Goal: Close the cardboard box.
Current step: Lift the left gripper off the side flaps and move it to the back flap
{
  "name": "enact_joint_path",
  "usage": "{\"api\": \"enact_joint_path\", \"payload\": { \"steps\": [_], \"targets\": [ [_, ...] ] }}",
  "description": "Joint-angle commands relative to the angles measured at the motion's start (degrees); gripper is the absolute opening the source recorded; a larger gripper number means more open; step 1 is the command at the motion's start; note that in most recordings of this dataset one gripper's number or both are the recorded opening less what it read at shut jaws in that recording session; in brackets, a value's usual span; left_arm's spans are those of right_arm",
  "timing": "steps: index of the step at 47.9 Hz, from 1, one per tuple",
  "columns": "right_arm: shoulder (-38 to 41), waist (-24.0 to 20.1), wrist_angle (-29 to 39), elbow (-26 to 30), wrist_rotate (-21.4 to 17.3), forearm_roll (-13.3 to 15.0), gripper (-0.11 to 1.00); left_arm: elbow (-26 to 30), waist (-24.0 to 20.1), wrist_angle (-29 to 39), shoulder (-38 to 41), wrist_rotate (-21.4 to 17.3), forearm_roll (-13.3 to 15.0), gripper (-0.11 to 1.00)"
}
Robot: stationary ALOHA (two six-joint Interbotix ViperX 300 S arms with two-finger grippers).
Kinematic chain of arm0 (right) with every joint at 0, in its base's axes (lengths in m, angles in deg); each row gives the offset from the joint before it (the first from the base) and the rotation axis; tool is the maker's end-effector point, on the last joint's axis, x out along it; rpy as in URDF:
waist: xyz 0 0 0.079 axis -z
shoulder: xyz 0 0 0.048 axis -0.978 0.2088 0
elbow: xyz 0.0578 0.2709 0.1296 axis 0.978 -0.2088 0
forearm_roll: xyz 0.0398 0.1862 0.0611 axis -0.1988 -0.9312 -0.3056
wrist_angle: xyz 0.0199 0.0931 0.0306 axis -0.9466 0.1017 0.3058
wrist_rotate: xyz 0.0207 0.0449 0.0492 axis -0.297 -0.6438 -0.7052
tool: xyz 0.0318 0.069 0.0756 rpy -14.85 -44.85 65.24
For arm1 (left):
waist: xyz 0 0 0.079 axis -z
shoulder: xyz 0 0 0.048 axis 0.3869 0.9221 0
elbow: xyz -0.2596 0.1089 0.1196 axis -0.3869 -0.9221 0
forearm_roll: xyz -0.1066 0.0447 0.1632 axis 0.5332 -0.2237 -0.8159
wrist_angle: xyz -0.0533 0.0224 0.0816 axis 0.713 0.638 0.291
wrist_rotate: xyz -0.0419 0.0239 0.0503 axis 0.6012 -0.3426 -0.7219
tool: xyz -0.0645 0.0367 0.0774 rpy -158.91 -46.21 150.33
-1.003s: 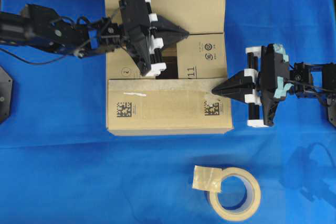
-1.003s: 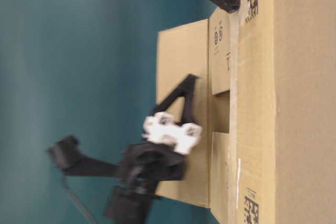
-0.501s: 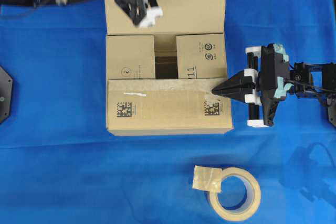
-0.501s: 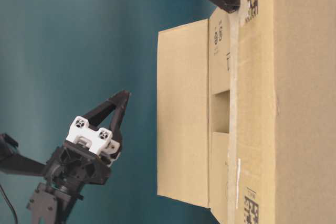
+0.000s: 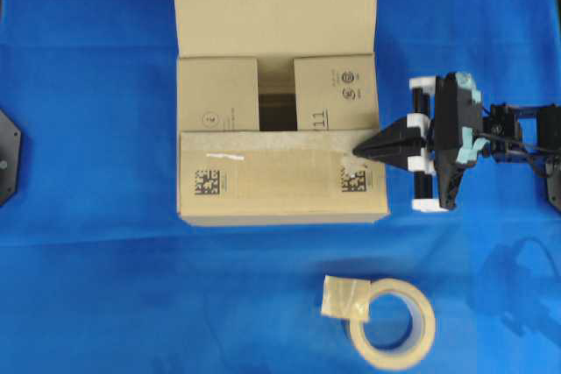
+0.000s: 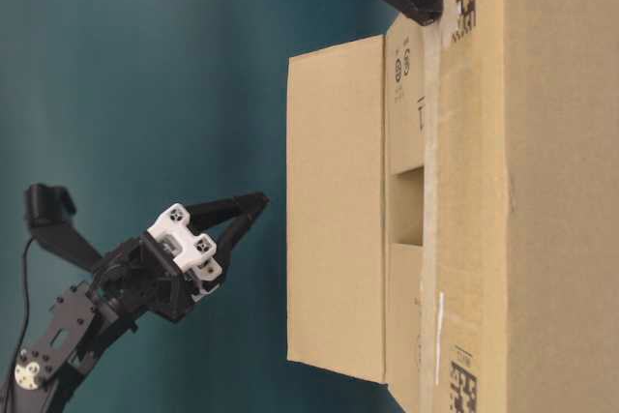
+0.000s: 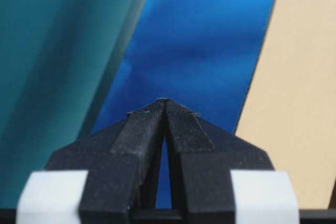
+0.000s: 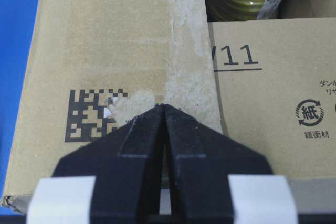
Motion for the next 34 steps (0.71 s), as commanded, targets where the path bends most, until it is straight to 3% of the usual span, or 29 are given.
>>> {"api": "enact_joint_path", "payload": {
  "steps": [1, 34],
  "targets": [
    [-0.18, 0.09, -0.18, 0.88, 0.09, -0.18, 0.00, 3.08, -0.35, 3.60, 0.09, -0.18, -0.09, 0.00],
    [-0.18, 0.18, -0.62, 0.97, 0.18, -0.09, 0.00, 4.22, 1.41, 12.22, 2.29, -0.35, -0.09, 0.00]
  ]
}}
